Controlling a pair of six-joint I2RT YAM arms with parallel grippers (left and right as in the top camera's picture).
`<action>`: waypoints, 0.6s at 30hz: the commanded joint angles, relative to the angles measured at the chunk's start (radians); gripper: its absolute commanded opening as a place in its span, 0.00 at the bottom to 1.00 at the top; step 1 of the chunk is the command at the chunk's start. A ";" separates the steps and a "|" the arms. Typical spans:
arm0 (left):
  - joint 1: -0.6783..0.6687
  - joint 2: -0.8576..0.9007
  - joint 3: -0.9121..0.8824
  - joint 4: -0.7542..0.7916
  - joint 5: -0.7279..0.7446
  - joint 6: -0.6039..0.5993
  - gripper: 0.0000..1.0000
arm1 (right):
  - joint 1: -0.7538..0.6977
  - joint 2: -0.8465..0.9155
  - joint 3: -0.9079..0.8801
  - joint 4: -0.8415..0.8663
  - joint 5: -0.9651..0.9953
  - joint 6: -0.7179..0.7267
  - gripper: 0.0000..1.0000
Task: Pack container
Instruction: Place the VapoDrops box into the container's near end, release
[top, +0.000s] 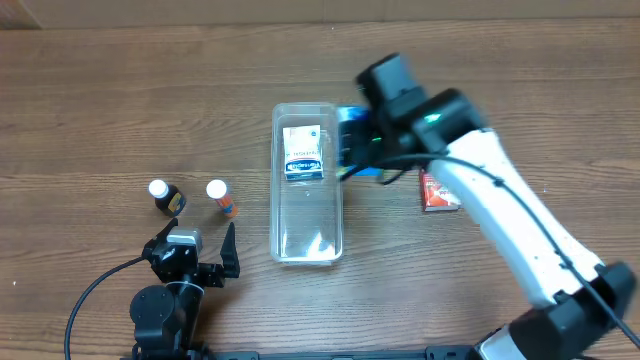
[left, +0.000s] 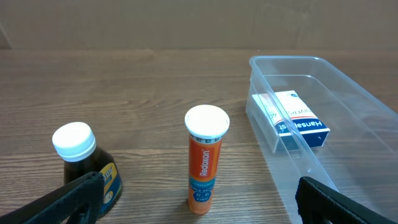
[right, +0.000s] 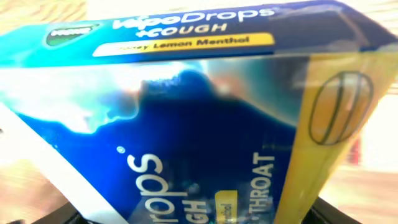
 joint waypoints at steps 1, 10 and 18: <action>0.005 -0.008 -0.003 0.001 0.004 -0.006 1.00 | 0.151 0.090 0.013 0.050 0.031 0.153 0.79; 0.005 -0.009 -0.003 0.001 0.004 -0.006 1.00 | 0.198 0.312 0.013 0.125 -0.001 0.223 0.77; 0.005 -0.009 -0.003 0.001 0.004 -0.006 1.00 | 0.229 0.365 0.013 0.109 -0.070 0.258 0.80</action>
